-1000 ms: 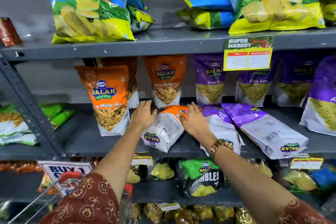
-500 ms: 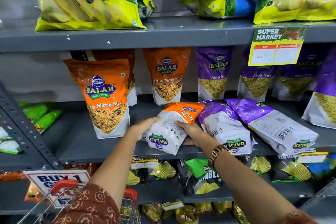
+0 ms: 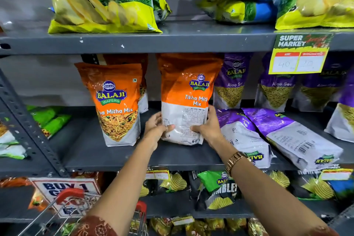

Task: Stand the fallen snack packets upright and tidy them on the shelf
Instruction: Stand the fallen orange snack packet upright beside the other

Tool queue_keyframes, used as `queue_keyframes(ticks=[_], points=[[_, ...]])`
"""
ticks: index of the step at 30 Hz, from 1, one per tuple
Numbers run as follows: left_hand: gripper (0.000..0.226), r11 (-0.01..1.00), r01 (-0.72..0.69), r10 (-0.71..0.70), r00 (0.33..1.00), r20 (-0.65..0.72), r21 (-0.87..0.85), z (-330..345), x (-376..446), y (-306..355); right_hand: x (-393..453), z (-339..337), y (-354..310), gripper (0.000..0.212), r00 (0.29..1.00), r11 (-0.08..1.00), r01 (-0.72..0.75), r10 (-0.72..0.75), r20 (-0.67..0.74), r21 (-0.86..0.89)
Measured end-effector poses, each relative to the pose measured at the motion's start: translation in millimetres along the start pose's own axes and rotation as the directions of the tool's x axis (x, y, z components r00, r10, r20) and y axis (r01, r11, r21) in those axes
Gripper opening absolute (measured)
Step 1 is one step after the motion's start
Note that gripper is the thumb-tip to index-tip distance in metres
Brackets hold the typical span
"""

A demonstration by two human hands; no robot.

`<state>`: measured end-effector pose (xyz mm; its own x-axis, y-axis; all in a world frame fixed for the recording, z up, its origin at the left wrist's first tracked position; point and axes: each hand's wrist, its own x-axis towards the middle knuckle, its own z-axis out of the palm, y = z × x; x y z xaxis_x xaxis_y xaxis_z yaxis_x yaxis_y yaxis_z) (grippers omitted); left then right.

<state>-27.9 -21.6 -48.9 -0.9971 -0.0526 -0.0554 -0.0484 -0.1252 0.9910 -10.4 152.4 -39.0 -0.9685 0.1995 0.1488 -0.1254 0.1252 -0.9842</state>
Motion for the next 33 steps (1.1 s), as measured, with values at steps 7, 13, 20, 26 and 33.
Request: queue_keyframes(ticks=[7, 13, 20, 26, 33], points=[[0.063, 0.999, 0.029, -0.035, 0.99, -0.135, -0.042, 8.4, 0.4, -24.7, 17.1, 2.2, 9.6, 0.06, 0.996, 0.978, -0.016, 0.034, 0.083, -0.209], [0.051, 0.996, -0.023, -0.002, 0.962, -0.273, -0.088, 12.8, -10.8, -32.2, 15.3, -3.1, 17.4, 0.045, 0.963, 0.91, -0.27, 0.248, 0.11, 0.314], [0.033, 0.997, -0.07, 0.037, 0.795, -0.606, -0.031, 57.8, -56.8, -49.8, 31.8, 4.7, 16.9, 0.034, 0.897, 0.851, -0.425, 0.441, 0.019, 0.308], [0.037, 0.999, 0.014, -0.031, 0.86, -0.51, -0.038, 48.9, -34.9, -42.8, 30.6, 1.6, 23.3, 0.016, 0.926, 0.927, -0.373, 0.37, 0.071, 0.039], [0.023, 0.999, 0.038, -0.017, 0.838, -0.545, 0.028, 25.4, -24.0, -28.4, 35.0, 5.0, 28.9, 0.009, 0.952, 0.953, -0.302, 0.3, 0.068, 0.031]])
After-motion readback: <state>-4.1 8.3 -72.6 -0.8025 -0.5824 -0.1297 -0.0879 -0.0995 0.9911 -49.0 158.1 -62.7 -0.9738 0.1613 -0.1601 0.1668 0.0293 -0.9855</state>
